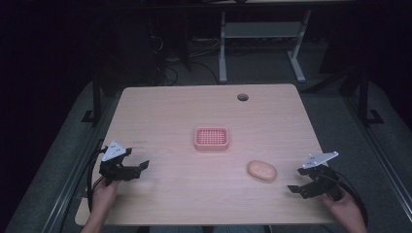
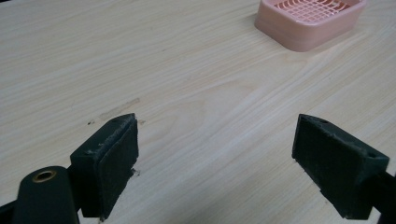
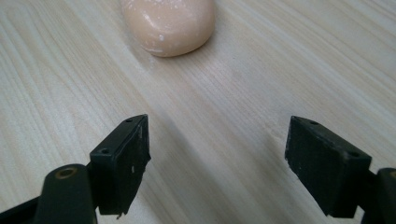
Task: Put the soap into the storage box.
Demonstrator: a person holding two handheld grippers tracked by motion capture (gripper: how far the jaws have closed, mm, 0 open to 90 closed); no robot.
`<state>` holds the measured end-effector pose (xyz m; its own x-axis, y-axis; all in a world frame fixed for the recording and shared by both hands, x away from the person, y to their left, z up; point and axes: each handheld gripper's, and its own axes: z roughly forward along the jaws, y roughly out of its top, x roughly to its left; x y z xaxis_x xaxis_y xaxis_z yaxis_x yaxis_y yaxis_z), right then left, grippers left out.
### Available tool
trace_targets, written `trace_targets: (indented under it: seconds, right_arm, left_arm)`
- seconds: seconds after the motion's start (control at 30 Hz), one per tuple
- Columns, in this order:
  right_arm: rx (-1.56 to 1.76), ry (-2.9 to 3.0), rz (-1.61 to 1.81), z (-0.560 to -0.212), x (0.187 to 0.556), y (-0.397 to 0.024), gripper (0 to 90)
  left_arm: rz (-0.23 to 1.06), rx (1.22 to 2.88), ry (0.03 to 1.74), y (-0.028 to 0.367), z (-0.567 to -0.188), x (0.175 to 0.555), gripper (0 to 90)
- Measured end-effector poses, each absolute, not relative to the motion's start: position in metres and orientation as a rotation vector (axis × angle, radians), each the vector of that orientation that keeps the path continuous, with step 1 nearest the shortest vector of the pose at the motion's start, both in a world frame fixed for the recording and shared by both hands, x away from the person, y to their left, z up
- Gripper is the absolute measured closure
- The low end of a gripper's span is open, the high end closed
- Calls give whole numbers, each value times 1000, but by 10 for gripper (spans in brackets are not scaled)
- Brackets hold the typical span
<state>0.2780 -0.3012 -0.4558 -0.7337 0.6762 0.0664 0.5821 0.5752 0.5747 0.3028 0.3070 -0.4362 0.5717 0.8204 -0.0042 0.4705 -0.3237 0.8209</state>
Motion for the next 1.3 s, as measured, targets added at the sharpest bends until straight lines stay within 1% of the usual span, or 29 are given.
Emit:
trace_targets:
  seconds: [0.1, 0.2, 0.23, 0.27, 0.43, 0.47, 0.57, 0.6, 0.7, 0.8, 1.03, 1.07, 1.3]
  right_arm:
    - [1075, 2646, 880, -455, 278, -302, 216]
    - [1069, 2662, 876, -453, 280, -299, 216]
    - [1069, 2662, 876, -453, 280, -299, 216]
    - [1036, 2677, 848, -451, 281, -295, 216]
    - [1003, 2686, 825, -443, 282, -289, 216]
    - [995, 2685, 819, -439, 283, -286, 215]
    - [976, 2680, 813, -436, 286, -283, 198]
    - [965, 2681, 811, -434, 288, -280, 197]
    - [941, 2683, 806, -433, 291, -277, 197]
    - [922, 2708, 797, -427, 296, -268, 177]
    - [910, 2749, 758, -420, 306, -251, 172]
    - [883, 2763, 751, -418, 308, -244, 157]
    - [801, 2799, 713, -413, 318, -222, 157]
  left_arm:
    - [521, 1985, 1020, 304, -437, 303, 142]
    - [509, 2032, 1006, 302, -438, 304, 142]
    - [509, 2032, 1006, 302, -438, 304, 142]
    - [475, 2032, 1000, 303, -439, 305, 142]
    - [483, 2028, 1013, 308, -439, 307, 142]
    - [478, 2007, 1025, 308, -440, 306, 142]
    - [458, 2019, 1015, 310, -441, 306, 142]
    - [432, 2021, 1009, 307, -443, 307, 142]
    - [437, 2041, 1005, 306, -443, 308, 142]
    - [434, 2029, 994, 304, -442, 307, 142]
    - [438, 2036, 992, 302, -441, 306, 142]
    - [441, 2042, 988, 303, -441, 306, 142]
    - [434, 2040, 1004, 304, -443, 309, 142]
